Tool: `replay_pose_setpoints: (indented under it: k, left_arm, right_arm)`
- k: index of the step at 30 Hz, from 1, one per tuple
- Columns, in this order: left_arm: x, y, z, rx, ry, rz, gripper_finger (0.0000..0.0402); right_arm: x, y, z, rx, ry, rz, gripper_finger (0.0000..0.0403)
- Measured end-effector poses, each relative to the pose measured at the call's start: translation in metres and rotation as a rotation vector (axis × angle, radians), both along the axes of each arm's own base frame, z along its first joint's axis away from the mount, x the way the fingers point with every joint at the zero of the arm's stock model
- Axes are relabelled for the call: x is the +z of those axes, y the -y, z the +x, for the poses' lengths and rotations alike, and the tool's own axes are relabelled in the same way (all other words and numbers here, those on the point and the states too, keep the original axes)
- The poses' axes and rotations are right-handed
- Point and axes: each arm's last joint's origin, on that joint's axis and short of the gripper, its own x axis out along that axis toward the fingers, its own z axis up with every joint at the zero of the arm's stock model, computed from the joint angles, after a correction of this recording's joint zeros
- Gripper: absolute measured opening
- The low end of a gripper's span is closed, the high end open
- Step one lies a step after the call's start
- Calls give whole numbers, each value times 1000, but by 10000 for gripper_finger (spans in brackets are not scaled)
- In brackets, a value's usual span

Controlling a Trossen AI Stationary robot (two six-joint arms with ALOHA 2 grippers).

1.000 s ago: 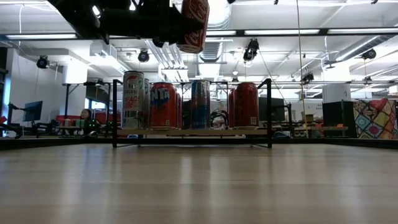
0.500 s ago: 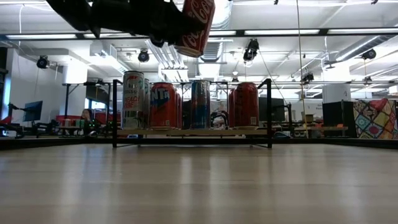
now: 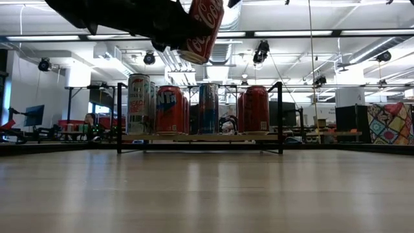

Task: Place canned beverage on shelf
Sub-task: Put the red soda on the shelf aligned with the other red soda cans

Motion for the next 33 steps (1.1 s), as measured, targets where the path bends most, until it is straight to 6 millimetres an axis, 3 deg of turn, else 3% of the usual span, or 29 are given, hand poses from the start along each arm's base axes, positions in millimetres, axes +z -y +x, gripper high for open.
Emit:
replay_pose_setpoints:
  k: [12, 23, 33]
  left_arm:
    - [0, 0, 0, 3, 8, -8, 287]
    - [1, 0, 0, 8, 8, 25, 287]
    - [1, -1, 0, 25, 5, 29, 288]
  right_arm:
    - [-17, -2, 31, 34, 33, -44, 344]
    - [-33, 11, 52, 50, 40, 12, 348]
    - [-34, 20, 54, 16, 45, 38, 288]
